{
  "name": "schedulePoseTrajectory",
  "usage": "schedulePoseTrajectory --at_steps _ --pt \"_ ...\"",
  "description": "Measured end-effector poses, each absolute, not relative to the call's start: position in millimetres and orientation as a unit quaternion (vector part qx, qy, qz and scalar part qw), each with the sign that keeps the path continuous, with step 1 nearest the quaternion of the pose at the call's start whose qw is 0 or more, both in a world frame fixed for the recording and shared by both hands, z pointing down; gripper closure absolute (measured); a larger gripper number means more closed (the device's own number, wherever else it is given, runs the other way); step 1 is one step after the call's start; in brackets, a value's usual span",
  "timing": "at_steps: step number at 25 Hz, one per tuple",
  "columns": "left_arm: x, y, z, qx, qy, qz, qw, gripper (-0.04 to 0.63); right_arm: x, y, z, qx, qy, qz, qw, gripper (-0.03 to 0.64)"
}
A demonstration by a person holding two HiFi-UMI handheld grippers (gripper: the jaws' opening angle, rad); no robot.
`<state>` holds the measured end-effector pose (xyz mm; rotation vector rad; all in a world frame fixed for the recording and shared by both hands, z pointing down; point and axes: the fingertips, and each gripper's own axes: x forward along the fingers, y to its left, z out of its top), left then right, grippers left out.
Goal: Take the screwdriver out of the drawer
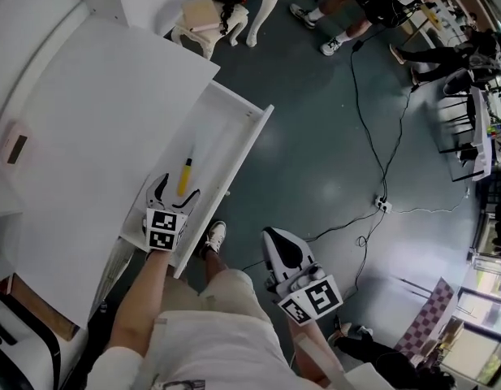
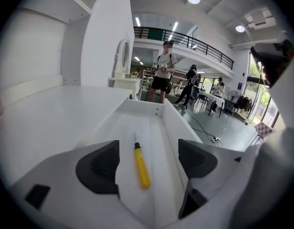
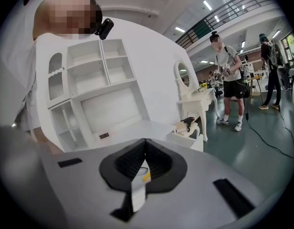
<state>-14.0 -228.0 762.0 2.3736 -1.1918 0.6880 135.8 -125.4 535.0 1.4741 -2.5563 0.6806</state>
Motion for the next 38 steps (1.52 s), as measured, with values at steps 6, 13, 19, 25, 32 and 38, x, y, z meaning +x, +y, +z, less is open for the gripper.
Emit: schedulePoseTrajectory --at_steps 6,13,19,25,32,38 --pt "-13 -244 807 0.824 -0.431 0.304 0.208 0.262 150 -121 558 0.486 -0.838 0.240 0.063 0.607" --pt "-8 -255 838 0.796 -0.419 0.377 0.220 0.311 164 -125 570 0.474 -0.843 0.246 0.067 0.607" --pt "-7 -248 857 0.784 -0.399 0.423 0.219 0.374 164 -127 580 0.472 -0.842 0.253 0.064 0.607" --pt "-11 -235 865 0.785 -0.381 0.430 0.233 0.451 151 -115 581 0.477 -0.838 0.257 0.059 0.607" --pt "-8 -234 866 0.786 -0.360 0.433 0.253 0.508 147 -102 575 0.497 -0.828 0.254 0.054 0.607" --pt "-9 -234 864 0.787 -0.361 0.423 0.267 0.509 142 -94 574 0.503 -0.824 0.255 0.051 0.607"
